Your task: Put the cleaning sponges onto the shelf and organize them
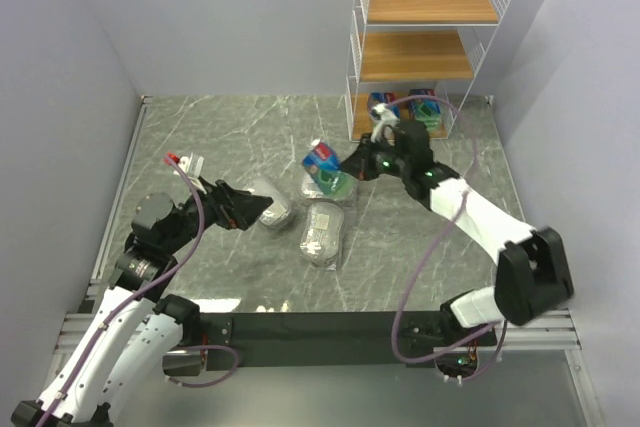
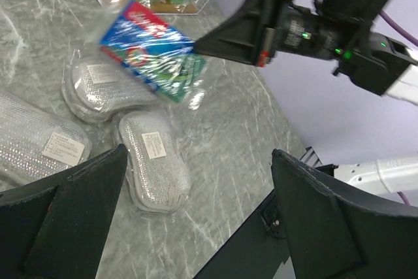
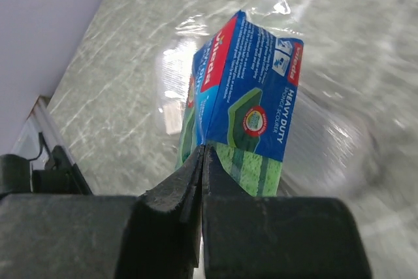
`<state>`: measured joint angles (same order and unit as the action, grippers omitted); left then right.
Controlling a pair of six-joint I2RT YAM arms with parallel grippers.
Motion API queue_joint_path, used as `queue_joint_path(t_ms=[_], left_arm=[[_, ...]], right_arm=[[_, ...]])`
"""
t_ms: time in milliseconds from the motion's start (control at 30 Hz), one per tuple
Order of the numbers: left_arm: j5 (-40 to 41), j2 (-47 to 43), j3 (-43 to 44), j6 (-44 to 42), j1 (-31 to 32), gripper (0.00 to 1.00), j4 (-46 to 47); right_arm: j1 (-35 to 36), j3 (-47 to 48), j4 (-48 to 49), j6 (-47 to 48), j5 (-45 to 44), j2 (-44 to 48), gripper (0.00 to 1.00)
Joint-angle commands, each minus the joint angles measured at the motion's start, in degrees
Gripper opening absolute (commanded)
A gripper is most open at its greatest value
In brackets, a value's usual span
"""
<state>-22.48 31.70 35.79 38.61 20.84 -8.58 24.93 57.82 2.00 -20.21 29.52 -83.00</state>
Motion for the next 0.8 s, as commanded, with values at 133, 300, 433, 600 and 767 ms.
queue_joint_path(t_ms=[133, 300, 433, 600, 767], left_arm=[[1.1, 0.1, 0.2, -0.4, 0.2, 0.99, 0.7], [0.9, 0.3, 0.1, -0.2, 0.2, 0.99, 0.9], [0.9, 0.4, 0.2, -0.3, 0.3, 0.99, 1.0], [0.9, 0.2, 0.2, -0.4, 0.3, 0.99, 0.7], [1.3, -0.4, 0.2, -0.6, 0.2, 0.99, 0.2]], right_arm=[[-6.5, -8.2, 1.2, -2.4, -10.3, 13.9, 0.00], [-11.4, -12.9, 1.3, -3.0, -11.8, 14.9, 0.00], [-12.3, -14.8, 3.1, -3.3, -12.7, 11.8, 0.00], [-12.4, -14.1, 5.3, -3.9, -11.9, 5.2, 0.00], [-12.4, -12.7, 4.4, -5.3, -12.9, 1.5, 0.02]])
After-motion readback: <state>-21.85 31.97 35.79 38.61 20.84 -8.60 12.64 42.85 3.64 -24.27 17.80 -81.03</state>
